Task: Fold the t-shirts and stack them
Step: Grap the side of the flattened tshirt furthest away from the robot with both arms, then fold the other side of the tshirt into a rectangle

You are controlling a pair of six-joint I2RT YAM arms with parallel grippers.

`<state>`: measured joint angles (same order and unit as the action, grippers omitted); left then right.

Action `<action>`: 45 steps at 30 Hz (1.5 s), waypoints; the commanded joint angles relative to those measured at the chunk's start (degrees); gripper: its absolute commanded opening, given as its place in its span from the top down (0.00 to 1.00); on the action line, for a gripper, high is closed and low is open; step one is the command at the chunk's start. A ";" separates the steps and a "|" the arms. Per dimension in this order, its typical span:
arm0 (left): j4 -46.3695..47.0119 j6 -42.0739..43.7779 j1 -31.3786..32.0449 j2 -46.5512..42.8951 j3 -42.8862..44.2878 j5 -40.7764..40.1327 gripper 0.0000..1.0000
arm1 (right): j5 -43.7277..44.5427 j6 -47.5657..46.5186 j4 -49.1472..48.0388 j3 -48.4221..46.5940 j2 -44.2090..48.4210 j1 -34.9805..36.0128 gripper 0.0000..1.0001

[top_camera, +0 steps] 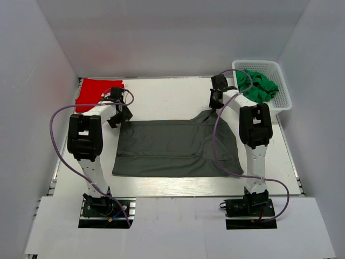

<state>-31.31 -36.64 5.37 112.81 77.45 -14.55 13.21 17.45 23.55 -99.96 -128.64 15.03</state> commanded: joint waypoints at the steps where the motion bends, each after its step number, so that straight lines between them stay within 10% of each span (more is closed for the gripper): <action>1: 3.27 0.52 -0.09 -4.97 -1.77 0.75 0.20 | -1.17 -0.84 -0.09 -1.99 1.73 -0.08 1.00; 15: 2.04 -0.62 -0.09 -3.65 -1.16 -1.10 1.00 | -0.81 -0.93 0.88 -1.02 2.25 -0.09 1.00; 45: 5.29 -3.35 1.05 -35.81 -26.64 1.45 1.00 | -8.81 4.69 -4.31 51.87 61.04 0.53 1.00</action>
<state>-25.52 -38.83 6.24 81.78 52.36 -13.69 5.78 20.10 17.37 -50.30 -71.44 15.29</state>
